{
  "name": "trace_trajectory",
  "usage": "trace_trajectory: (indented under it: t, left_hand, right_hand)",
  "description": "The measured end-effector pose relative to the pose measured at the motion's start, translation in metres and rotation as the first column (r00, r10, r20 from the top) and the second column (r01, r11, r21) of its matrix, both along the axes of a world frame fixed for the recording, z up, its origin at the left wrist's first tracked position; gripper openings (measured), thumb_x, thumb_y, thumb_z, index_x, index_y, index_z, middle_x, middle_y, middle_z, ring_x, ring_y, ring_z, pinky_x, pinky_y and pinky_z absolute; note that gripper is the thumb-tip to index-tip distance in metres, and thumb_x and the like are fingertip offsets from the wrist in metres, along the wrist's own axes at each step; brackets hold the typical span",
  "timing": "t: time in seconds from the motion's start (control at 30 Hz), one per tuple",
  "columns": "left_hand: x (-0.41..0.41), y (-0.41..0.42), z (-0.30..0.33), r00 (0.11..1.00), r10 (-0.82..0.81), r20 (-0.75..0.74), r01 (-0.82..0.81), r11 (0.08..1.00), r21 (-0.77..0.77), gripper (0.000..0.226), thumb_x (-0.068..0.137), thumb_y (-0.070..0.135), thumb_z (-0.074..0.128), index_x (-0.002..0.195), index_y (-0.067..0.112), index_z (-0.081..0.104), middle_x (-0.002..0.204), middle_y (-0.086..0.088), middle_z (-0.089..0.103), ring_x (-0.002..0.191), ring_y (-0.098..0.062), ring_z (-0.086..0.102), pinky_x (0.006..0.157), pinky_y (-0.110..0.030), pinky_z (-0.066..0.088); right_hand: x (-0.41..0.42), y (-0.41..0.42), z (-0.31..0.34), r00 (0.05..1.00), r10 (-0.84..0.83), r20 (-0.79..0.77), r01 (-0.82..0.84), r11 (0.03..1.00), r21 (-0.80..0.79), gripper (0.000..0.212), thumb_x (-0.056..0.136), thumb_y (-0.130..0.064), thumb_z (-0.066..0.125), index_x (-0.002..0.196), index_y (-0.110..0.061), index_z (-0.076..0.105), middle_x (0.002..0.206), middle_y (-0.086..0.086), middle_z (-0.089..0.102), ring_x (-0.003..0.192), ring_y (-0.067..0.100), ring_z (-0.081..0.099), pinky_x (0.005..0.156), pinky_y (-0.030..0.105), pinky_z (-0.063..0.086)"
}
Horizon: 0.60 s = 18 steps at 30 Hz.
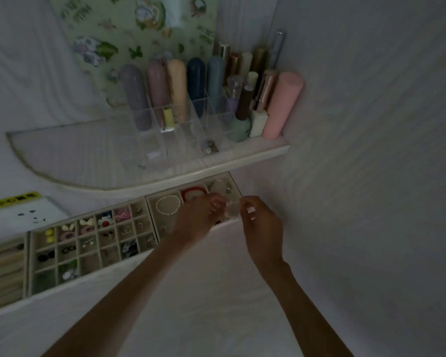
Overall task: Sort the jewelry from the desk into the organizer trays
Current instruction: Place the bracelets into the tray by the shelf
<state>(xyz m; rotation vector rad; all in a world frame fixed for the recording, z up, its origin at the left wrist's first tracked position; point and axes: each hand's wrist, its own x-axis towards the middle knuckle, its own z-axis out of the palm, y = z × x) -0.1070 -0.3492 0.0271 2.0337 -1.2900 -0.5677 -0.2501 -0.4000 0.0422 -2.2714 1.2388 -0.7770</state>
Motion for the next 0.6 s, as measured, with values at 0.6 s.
trace_trajectory:
  t: [0.6]
  left_hand:
    - [0.027,-0.050,-0.021,0.984,-0.131,0.122,0.098,0.964,0.249,0.019,0.090,0.027,0.056,0.104,0.028,0.069,0.104,0.010,0.070,0.100,-0.009,0.064,0.077,-0.020,0.045]
  right_hand:
    - [0.038,-0.028,-0.024,0.870,-0.057,-0.489,-0.027,0.986,-0.162,0.027,0.061,-0.004,0.083,0.066,-0.019,0.061,0.056,-0.003,0.060,0.040,0.014,0.057,0.035,0.019,0.038]
